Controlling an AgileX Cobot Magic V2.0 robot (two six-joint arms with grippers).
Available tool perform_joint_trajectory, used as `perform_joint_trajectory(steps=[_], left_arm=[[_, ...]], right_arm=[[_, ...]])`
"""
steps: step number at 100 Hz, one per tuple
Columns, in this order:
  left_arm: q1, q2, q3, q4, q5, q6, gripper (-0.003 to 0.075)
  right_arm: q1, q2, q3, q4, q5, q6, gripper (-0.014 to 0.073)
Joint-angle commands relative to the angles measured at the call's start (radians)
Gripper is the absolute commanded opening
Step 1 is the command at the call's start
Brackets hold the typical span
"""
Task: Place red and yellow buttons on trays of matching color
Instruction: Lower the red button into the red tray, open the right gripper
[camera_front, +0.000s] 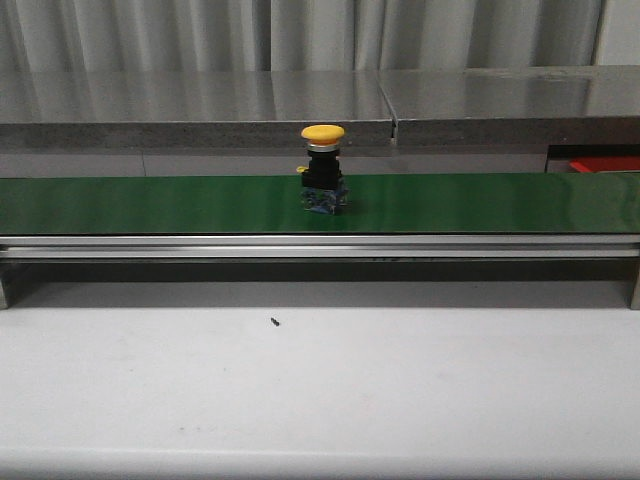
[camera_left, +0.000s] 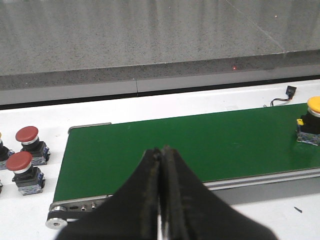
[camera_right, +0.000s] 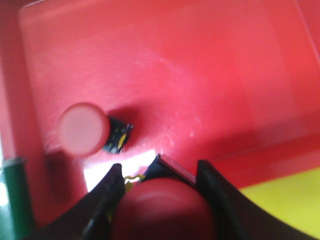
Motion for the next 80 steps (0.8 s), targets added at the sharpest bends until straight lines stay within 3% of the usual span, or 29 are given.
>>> perform_joint_trajectory(steps=[1,32,68,80], left_arm=[[-0.008,0.001,-0.026,-0.021,-0.067,0.003,-0.0019],[-0.008,0.001,-0.026,-0.021,-0.067,0.003,-0.0019],[-0.008,0.001,-0.026,-0.021,-0.067,0.003,-0.0019],[-0.008,0.001,-0.026,-0.021,-0.067,0.003,-0.0019]], right_arm=[[-0.006,-0.002,-0.098,0.008,-0.021,-0.002,0.0150],[-0.006,0.165,-0.275,0.008,0.038,-0.002,0.0150],[-0.006,0.200,-0.282,0.008,0.003,-0.002,0.0155],[-0.006,0.201,-0.282,0.008,0.006,-0.002,0.0239]])
